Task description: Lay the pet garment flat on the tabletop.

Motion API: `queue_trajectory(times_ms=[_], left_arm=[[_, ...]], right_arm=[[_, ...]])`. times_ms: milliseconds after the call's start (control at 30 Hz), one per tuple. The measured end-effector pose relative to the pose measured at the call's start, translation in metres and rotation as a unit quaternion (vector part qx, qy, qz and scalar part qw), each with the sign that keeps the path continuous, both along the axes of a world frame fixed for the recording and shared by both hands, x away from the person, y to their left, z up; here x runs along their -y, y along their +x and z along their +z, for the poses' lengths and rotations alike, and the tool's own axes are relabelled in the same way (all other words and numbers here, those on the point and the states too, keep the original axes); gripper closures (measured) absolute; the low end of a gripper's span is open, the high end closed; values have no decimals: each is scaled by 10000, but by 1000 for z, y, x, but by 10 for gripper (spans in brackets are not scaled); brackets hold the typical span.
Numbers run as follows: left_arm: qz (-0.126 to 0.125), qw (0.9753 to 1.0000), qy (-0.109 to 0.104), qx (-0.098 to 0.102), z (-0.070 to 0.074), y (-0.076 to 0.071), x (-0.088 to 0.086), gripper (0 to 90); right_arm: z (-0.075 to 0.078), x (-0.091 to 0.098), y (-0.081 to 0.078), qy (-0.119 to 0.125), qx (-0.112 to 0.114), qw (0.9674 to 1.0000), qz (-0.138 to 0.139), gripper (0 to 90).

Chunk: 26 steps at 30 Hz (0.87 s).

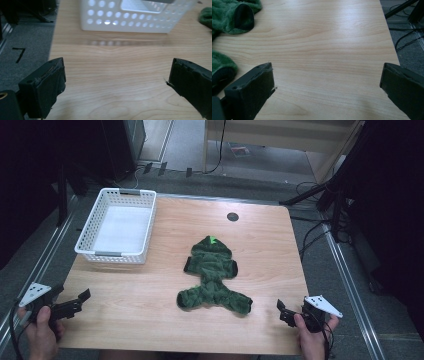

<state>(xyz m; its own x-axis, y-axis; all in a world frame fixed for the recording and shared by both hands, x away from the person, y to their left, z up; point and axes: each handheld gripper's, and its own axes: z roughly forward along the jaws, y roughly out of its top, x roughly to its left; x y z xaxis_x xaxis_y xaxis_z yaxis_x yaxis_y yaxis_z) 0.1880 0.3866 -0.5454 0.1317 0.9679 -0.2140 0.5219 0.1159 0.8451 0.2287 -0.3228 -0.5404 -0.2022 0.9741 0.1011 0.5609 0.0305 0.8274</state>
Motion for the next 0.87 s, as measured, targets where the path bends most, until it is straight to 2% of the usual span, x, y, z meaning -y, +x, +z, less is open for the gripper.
queue_trajectory(times_ms=[167, 300, 367, 467, 633, 867], left_arm=[[-21, 10000, -39, 23, -1, 0, -6, 12], [-88, 9997, 221, -28, -5, 4, 2, 12], [-105, 9995, 281, -17, -7, 5, 5, 12], [-102, 9997, 241, 18, -8, 5, 5, 12], [-52, 10000, 16, -15, -8, 6, 0, 12], [-110, 9999, 42, -27, -8, 7, 1, 13]], right_arm=[[-3, 4, -1, -10, -32, 10000, -36, 0], [-5, 6, -2, 31, -24, 10000, -15, 0], [-5, 5, -2, 81, 41, 10000, -30, 0], [-6, 5, -1, 87, 81, 9999, -43, 0], [-7, 7, 1, 251, 73, 9996, -97, 0], [-7, 6, 2, 181, -6, 9998, -50, 0]])
